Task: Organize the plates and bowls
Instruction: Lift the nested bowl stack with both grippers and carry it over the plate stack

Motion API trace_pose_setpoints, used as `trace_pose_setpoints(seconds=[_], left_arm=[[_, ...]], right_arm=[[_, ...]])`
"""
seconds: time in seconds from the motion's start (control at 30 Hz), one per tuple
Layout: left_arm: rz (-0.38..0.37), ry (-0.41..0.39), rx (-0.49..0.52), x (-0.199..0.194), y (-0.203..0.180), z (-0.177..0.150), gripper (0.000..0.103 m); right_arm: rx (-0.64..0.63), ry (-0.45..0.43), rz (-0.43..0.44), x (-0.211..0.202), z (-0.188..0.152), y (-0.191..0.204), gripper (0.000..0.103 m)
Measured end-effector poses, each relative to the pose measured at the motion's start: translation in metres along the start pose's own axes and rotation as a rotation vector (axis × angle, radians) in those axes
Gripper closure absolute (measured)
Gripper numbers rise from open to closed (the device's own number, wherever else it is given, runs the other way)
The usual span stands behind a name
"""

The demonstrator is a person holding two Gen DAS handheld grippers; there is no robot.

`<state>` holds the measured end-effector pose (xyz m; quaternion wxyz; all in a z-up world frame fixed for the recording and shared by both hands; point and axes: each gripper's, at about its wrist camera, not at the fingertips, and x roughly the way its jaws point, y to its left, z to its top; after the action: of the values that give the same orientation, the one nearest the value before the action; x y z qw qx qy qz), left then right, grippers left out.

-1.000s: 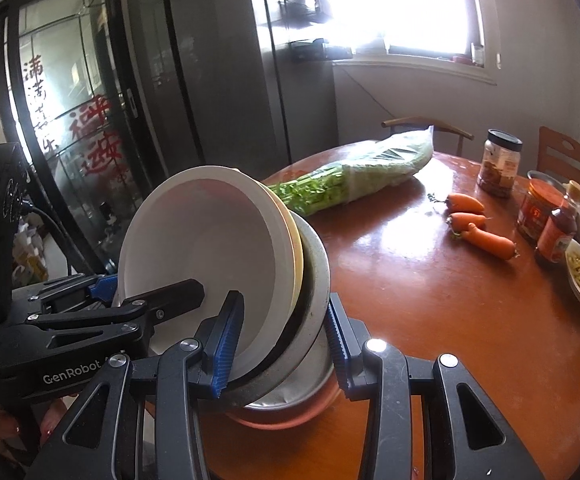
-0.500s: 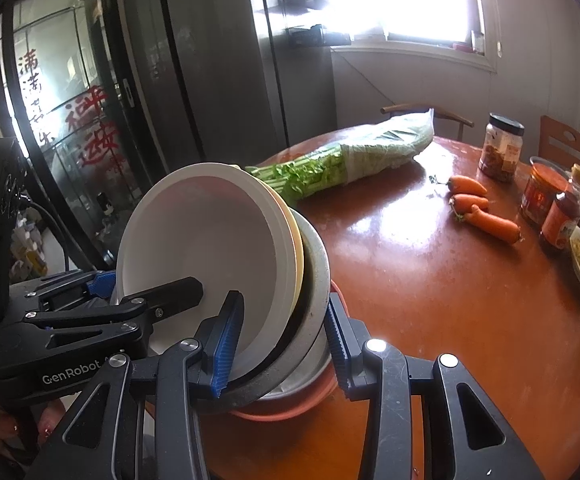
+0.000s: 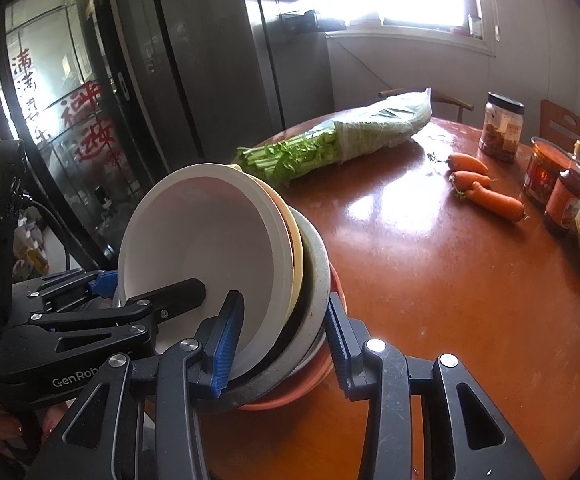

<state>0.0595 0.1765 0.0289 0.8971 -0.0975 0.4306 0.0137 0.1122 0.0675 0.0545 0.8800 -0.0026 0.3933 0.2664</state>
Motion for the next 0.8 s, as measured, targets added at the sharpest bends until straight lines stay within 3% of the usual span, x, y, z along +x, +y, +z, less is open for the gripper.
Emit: trace_pose_setpoints(seconds=[0.8], left_arm=[[0.037,-0.008,0.027,0.0046,-0.0056,-0.0019,0.049]], right_arm=[[0.014,0.026,0.007,0.0106,-0.0076,-0.0043,0.061]])
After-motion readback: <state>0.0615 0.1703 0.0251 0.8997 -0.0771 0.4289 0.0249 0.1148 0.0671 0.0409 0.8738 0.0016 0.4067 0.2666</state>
